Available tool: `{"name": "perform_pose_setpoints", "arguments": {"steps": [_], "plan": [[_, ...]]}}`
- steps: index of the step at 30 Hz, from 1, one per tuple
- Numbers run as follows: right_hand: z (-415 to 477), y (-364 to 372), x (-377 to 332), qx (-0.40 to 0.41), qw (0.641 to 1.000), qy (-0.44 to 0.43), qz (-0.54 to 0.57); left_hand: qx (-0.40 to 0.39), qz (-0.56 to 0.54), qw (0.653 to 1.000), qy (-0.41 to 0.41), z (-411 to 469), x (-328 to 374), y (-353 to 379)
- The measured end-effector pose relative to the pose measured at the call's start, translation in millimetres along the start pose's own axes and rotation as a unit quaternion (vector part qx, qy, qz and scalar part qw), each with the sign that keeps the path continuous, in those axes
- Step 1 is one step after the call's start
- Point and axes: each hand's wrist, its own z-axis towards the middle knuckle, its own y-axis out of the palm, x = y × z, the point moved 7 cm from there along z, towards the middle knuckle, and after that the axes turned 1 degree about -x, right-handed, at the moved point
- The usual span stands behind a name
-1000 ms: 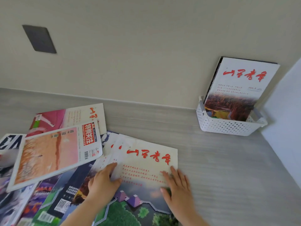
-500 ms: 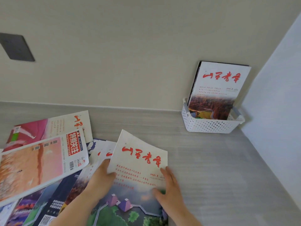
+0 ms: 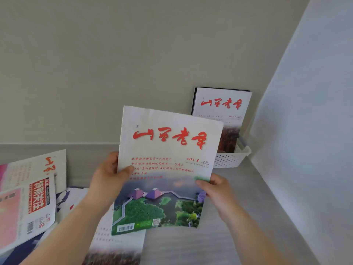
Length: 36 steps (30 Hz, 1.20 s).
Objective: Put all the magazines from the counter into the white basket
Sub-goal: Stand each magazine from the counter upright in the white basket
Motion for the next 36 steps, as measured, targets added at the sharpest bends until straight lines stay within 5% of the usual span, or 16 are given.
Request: {"name": "perform_pose_setpoints", "arguments": {"steps": [7, 15, 36], "plan": [[62, -100, -76, 0.119, 0.989, -0.085, 0.008, -0.004, -0.059, 0.993, 0.106, 50, 81, 78], [132, -167, -114, 0.167, 0.968, -0.154, 0.107, -0.046, -0.138, 0.984, 0.1, 113, 126, 161], [214, -174, 1, 0.152, 0.983, 0.01, 0.106, -0.056, -0.012, 0.998, -0.028, 174, 23, 235]]}}
